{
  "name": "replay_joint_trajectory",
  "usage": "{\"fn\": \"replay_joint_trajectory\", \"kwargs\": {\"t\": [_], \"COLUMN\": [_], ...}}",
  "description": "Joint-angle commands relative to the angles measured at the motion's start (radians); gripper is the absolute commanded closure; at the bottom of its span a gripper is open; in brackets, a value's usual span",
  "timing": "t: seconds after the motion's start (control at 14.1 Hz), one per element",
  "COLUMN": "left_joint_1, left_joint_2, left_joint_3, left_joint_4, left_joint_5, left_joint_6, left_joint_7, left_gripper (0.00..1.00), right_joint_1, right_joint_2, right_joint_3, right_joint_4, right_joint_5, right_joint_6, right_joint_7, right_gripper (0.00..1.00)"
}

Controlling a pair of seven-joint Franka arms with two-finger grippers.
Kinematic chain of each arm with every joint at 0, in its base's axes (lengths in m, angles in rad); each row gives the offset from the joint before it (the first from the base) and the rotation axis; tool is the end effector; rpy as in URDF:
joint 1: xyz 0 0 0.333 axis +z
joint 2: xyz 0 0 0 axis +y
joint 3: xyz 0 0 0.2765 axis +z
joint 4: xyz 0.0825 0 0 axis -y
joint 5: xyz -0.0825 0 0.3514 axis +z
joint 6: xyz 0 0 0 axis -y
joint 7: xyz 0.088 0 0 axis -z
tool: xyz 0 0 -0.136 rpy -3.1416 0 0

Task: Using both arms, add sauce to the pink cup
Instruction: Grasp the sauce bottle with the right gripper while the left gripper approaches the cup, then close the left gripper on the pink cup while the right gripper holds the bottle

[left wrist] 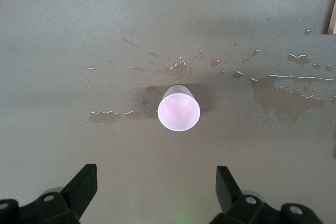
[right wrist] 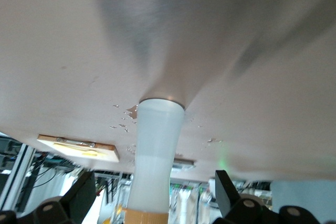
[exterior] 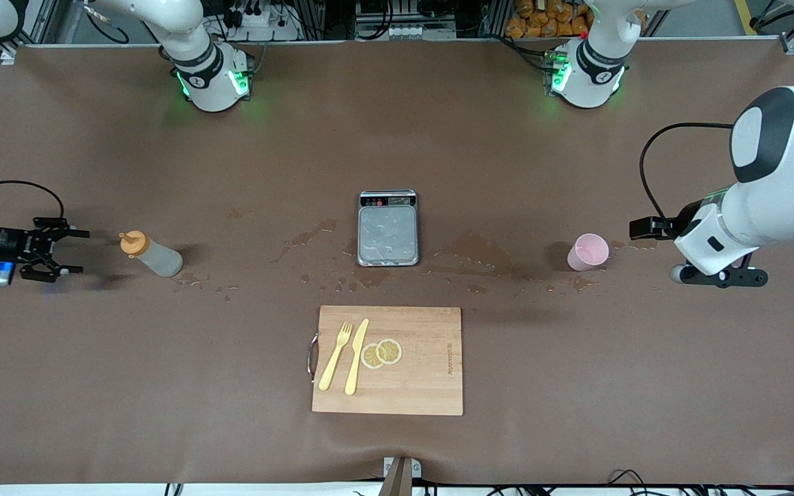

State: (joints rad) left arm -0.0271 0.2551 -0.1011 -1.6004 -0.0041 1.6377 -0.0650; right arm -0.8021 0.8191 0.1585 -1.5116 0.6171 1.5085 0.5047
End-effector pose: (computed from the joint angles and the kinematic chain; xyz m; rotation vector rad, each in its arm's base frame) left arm 0.5622 -0.0692 0.4091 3.1127 -0.0965 -0.3414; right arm 0.4882 -0.2719 0.1553 -1.6978 1.4104 0.8978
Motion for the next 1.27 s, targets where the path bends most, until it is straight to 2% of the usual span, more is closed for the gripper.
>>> {"fn": "replay_joint_trajectory", "kwargs": {"t": [0.0, 0.35, 0.49, 0.92, 1.2], "left_joint_1": [0.006, 0.007, 0.007, -0.004, -0.034], "left_joint_2": [-0.01, -0.01, -0.01, 0.009, 0.058], "left_joint_3": [-0.005, -0.005, -0.005, -0.006, -0.006], "left_joint_4": [-0.019, -0.059, -0.09, -0.18, -0.187], "left_joint_5": [-0.002, -0.002, -0.002, 0.013, 0.021], "left_joint_6": [0.016, 0.065, 0.1, 0.235, 0.267], "left_joint_7": [-0.004, -0.004, -0.004, -0.007, -0.018], "left_gripper": [0.0, 0.0, 0.0, 0.0, 0.0], "right_joint_1": [0.009, 0.029, 0.026, 0.06, 0.069], "right_joint_2": [0.021, 0.066, 0.094, 0.107, 0.124], "right_joint_3": [0.024, 0.027, 0.027, 0.027, 0.027], "right_joint_4": [0.028, 0.03, 0.031, 0.031, 0.031], "right_joint_5": [0.03, 0.075, 0.134, 0.142, 0.142], "right_joint_6": [-0.022, -0.022, -0.024, -0.042, -0.034], "right_joint_7": [0.148, 0.173, 0.167, 0.184, 0.179], "right_gripper": [0.0, 0.0, 0.0, 0.0, 0.0]}}
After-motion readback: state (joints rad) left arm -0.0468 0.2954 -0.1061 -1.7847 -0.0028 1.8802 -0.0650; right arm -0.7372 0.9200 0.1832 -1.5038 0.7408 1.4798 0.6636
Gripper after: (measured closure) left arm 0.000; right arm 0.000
